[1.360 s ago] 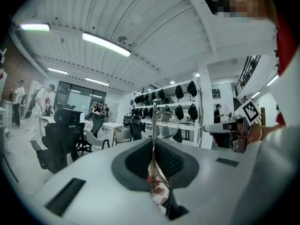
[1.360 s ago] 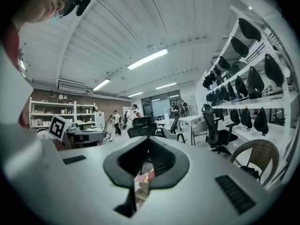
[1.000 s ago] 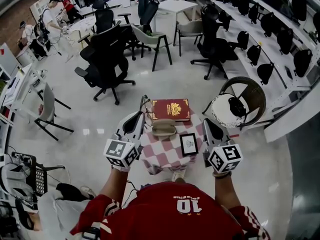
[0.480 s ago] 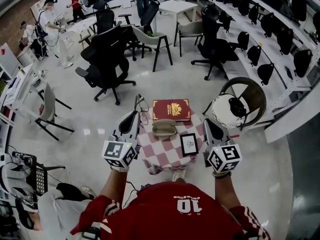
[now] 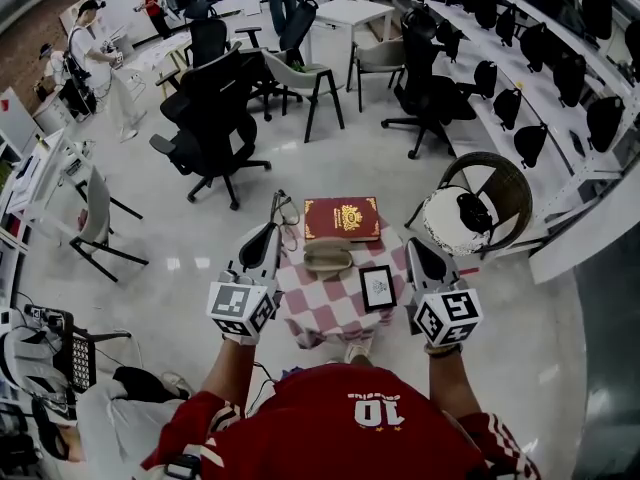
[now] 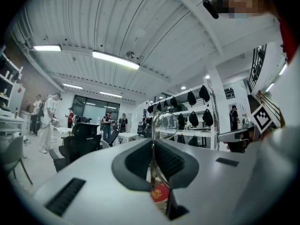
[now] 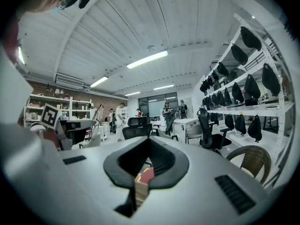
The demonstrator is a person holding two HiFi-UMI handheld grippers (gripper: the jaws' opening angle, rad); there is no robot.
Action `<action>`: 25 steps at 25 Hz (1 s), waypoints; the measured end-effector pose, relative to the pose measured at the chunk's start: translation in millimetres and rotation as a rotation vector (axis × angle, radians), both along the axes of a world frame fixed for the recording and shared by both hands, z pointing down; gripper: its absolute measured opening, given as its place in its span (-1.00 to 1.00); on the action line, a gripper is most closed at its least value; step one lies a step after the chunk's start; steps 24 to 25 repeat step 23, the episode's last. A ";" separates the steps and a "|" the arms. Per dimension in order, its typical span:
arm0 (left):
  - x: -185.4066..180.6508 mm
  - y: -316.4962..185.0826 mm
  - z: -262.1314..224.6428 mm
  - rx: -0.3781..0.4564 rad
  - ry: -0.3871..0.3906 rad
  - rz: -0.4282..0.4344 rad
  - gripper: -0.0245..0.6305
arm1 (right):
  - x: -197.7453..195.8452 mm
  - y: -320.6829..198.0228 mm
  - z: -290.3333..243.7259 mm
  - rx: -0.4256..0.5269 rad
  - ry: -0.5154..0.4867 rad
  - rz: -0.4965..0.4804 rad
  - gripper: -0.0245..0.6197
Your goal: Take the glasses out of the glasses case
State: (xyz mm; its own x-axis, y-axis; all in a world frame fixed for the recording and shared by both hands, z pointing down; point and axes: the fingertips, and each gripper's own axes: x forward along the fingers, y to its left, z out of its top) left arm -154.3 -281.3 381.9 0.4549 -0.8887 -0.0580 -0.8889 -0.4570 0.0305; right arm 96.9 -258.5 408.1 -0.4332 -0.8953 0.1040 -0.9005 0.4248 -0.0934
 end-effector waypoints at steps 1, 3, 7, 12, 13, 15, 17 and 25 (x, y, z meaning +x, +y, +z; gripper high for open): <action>0.6 -0.4 -0.3 0.001 0.000 0.000 -0.86 | 0.8 -0.1 0.2 0.000 0.000 0.002 -0.88; 1.8 -1.3 0.3 0.001 -0.001 0.003 -0.86 | 1.9 -0.4 1.3 0.000 -0.001 0.005 -0.88; 4.7 -0.8 5.7 -0.011 -0.006 0.011 -0.86 | 1.7 1.1 3.1 0.000 0.000 0.005 -0.88; 6.2 -0.4 7.0 -0.006 -0.017 0.015 -0.86 | 0.8 1.1 2.6 0.001 0.001 0.003 -0.88; 6.3 -0.6 6.7 -0.005 -0.020 0.016 -0.86 | 0.5 0.8 2.2 0.000 0.001 0.003 -0.88; 7.3 -0.8 7.0 -0.010 -0.023 0.019 -0.86 | 0.3 0.0 1.7 0.000 0.002 0.002 -0.87; 8.3 -0.9 8.0 -0.016 -0.024 0.021 -0.86 | 0.3 -0.6 1.7 -0.001 0.002 0.002 -0.88; 9.3 -2.2 10.5 -0.024 -0.029 0.026 -0.86 | -1.2 -1.4 1.4 -0.002 0.004 0.000 -0.88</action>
